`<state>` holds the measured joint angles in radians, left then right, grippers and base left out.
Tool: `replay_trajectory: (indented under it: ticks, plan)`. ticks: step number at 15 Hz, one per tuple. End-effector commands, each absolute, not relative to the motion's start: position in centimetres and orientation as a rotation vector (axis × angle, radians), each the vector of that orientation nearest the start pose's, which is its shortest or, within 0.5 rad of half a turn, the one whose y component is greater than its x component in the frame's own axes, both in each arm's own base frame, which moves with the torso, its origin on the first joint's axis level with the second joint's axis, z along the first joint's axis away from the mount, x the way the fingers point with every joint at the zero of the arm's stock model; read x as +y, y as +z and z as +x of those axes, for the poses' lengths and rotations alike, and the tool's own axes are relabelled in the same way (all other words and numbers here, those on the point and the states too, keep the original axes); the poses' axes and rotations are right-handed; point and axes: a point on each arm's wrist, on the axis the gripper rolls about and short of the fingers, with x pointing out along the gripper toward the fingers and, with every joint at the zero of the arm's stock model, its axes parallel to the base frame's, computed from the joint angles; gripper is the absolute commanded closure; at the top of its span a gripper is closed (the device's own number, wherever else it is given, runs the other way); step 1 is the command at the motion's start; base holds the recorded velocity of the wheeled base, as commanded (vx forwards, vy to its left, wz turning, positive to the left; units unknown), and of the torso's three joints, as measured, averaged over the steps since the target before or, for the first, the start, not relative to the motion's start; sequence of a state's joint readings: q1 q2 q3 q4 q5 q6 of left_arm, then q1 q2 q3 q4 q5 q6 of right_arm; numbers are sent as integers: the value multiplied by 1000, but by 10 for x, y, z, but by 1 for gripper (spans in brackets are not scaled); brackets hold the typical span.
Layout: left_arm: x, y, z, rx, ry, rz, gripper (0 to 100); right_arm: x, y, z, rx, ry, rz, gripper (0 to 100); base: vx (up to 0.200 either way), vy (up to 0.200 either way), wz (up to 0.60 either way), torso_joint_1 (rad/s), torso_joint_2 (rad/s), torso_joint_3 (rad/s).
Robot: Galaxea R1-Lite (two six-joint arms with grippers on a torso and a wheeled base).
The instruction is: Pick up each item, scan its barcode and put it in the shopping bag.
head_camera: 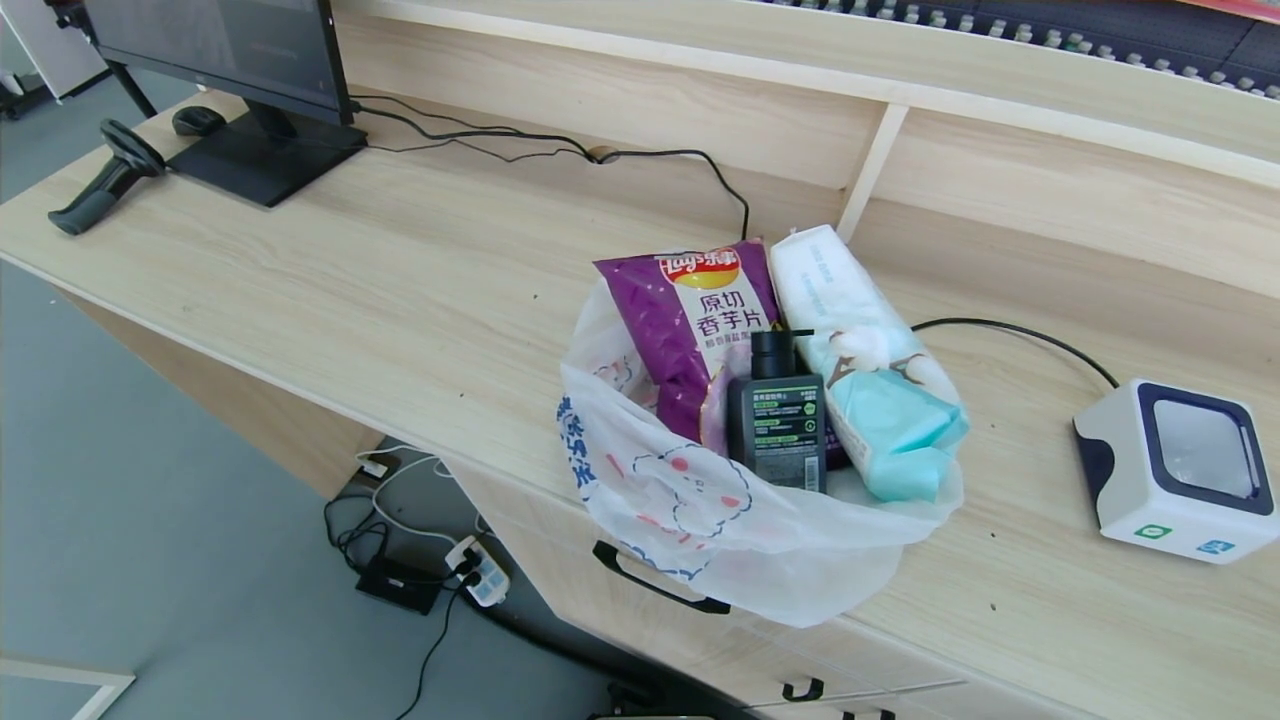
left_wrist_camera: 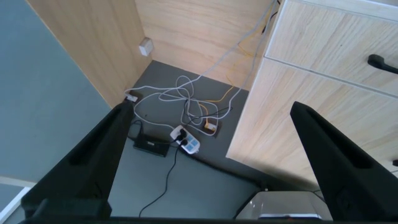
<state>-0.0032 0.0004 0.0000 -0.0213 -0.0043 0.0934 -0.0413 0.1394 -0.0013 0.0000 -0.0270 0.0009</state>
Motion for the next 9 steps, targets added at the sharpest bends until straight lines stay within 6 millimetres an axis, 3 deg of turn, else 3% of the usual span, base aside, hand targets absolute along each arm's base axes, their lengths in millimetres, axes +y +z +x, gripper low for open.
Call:
replay_trajectory:
  ticks: [1, 9]
  plan:
    - [0, 78, -23, -22, -7, 94, 0, 0, 77, -19, 44, -53, 17, 0, 0, 0, 0, 0, 0, 0]
    - [0, 78, -23, -20, -7, 91, 0, -1, 76, -23, -1, -34, 32, 0, 0, 0, 0, 0, 0, 0]
